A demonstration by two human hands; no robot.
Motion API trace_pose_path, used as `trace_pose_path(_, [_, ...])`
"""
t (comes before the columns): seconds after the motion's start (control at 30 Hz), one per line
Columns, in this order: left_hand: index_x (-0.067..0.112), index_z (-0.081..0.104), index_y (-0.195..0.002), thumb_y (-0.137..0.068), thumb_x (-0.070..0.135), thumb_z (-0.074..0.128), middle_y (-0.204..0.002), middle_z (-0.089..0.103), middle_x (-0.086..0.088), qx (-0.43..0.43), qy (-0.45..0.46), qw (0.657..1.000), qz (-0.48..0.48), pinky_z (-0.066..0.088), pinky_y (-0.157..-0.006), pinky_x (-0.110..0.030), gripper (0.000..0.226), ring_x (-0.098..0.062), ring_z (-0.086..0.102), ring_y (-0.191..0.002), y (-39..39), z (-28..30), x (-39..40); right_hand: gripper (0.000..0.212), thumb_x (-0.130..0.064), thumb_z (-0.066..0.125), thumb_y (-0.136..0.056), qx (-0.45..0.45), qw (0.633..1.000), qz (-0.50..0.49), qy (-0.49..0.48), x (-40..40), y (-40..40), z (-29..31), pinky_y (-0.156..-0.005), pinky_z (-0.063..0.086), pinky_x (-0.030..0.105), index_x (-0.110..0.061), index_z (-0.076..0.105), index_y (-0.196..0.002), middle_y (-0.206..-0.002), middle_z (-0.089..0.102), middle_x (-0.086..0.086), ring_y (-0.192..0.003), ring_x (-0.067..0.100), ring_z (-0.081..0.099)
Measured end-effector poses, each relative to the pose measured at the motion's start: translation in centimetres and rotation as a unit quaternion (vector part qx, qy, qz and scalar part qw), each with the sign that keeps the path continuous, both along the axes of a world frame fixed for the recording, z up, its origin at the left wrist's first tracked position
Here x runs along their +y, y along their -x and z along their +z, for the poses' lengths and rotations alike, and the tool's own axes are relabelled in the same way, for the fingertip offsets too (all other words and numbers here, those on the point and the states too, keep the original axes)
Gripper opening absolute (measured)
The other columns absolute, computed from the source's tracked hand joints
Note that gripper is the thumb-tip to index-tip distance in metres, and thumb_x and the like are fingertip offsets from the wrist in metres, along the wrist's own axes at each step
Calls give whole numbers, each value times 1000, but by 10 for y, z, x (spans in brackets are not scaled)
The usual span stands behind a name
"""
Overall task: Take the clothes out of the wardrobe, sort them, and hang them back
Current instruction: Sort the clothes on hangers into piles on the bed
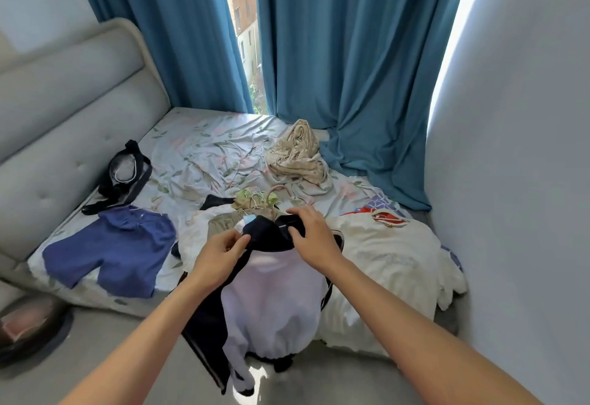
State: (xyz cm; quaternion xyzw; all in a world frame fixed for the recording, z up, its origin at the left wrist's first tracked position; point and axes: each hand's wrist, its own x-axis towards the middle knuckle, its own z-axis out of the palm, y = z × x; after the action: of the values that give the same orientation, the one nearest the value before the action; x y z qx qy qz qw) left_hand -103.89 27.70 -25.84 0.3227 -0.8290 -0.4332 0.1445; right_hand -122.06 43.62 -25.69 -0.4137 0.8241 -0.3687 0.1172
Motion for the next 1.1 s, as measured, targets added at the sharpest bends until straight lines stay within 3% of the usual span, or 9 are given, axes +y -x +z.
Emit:
trace_pose_path(0.2, [13,54,-81,-106,23,59,-68,51,5,34,-36,998,-32,36,-62,-30,27,-6,42,-60,-29,10,13,28,-27,58,-102,-94,992,5,85,-22,-54,36,-101,52,35,-26,64,-129,-119,67,-8,-113,9,61])
trace_pose_path(0.3, [9,54,-90,-106,21,57,-73,52,2,46,-35,997,-44,37,-65,-30,21,-8,43,-64,-41,14,17,11,-34,58,-102,-112,986,-20,119,-45,-75,53,-87,56,44,-27,66,-106,-96,71,-7,-95,15,68])
trace_pose_path(0.4, [10,53,-93,-106,19,55,-76,52,1,60,-65,995,-53,38,-67,-31,16,-9,43,-67,-56,8,20,27,-30,54,-107,-141,975,-86,149,-63,-95,66,-81,53,46,-18,60,-83,-80,68,1,-83,21,69])
trace_pose_path(0.5, [16,59,-94,-105,23,56,-76,54,6,82,-117,988,-57,41,-71,-33,14,-9,47,-70,-69,7,18,41,-32,49,-108,-165,963,-130,169,-78,-107,70,-68,46,46,-1,60,-84,-75,62,15,-67,20,54])
trace_pose_path(0.67, [12,68,-97,-109,23,48,-77,57,3,114,-138,984,1,43,-62,-27,26,-6,52,-66,-87,22,-15,46,-36,47,-105,-209,948,-147,190,-91,-113,87,-67,40,37,1,51,-78,-72,47,9,-67,20,45])
trace_pose_path(0.77, [22,64,-100,-108,28,52,-89,64,5,118,-72,990,28,47,-72,-32,16,-9,60,-79,-92,22,-46,34,-23,46,-105,-243,939,-120,212,-97,-109,99,-75,49,42,-10,51,-74,-70,41,10,-62,13,44])
trace_pose_path(0.9, [25,61,-112,-107,27,55,-109,62,6,137,3,991,7,45,-82,-24,9,-3,58,-99,-85,26,-71,40,-8,39,-102,-276,929,-96,227,-103,-105,117,-90,59,47,-15,38,-63,-59,30,1,-55,13,31])
trace_pose_path(1.0, [27,59,-127,-106,31,54,-122,59,10,139,30,990,-19,48,-99,-33,21,-8,57,-115,-75,26,-82,42,-6,38,-101,-311,912,-103,247,-98,-102,130,-88,62,53,-17,34,-61,-56,25,1,-51,16,26])
trace_pose_path(1.1, [30,53,-140,-107,37,52,-136,53,12,119,53,990,-45,43,-112,-43,34,-13,50,-132,-64,26,-91,39,-6,40,-99,-343,889,-118,280,-87,-98,139,-81,63,50,-19,35,-63,-55,22,-1,-47,14,21])
